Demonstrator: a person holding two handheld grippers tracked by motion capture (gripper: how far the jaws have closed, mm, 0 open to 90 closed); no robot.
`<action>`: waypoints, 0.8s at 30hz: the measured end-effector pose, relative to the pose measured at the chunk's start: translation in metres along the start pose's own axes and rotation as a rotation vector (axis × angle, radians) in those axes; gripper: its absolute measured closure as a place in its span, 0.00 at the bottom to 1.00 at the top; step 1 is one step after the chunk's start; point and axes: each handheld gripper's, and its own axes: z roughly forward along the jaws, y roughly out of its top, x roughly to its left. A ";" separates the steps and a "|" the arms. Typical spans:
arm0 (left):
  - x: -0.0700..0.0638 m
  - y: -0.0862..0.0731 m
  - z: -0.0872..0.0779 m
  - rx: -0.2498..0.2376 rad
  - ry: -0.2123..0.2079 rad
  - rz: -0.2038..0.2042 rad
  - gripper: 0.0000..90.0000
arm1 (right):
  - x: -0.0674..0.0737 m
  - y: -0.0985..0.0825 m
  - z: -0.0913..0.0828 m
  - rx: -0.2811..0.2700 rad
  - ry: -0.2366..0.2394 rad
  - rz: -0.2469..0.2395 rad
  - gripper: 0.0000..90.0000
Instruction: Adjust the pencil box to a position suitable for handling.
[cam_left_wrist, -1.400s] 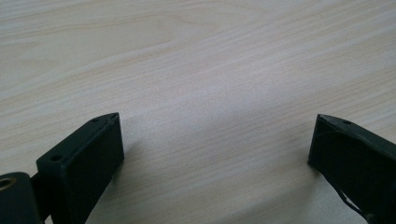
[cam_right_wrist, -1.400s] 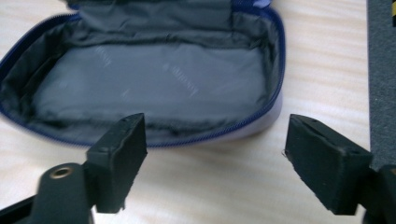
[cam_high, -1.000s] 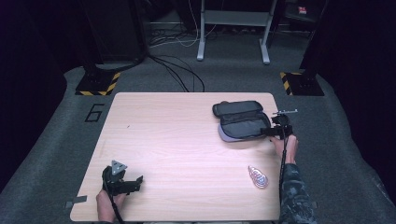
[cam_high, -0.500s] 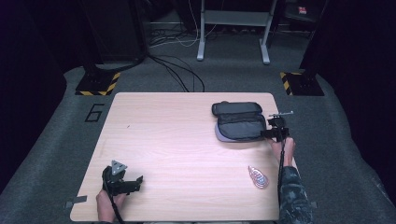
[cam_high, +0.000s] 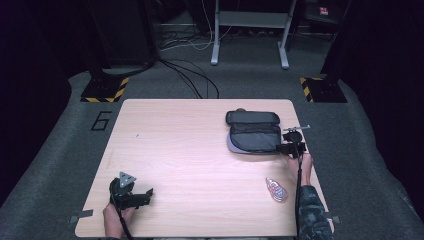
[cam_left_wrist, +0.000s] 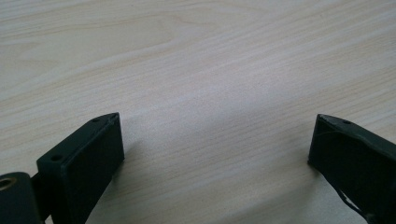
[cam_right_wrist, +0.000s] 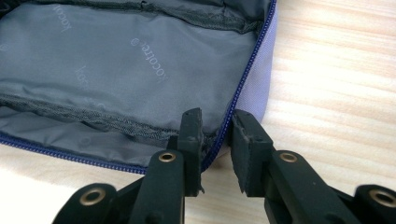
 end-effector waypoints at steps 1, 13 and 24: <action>0.000 0.000 0.000 0.000 0.000 0.000 0.03 | 0.000 0.000 0.000 0.000 0.000 0.000 0.82; 0.000 0.000 0.000 0.000 0.000 -0.001 0.03 | 0.020 -0.016 -0.009 -0.017 0.030 -0.065 0.83; 0.000 0.000 0.000 -0.001 0.000 0.000 0.04 | 0.014 -0.008 -0.028 -0.106 0.049 -0.056 0.57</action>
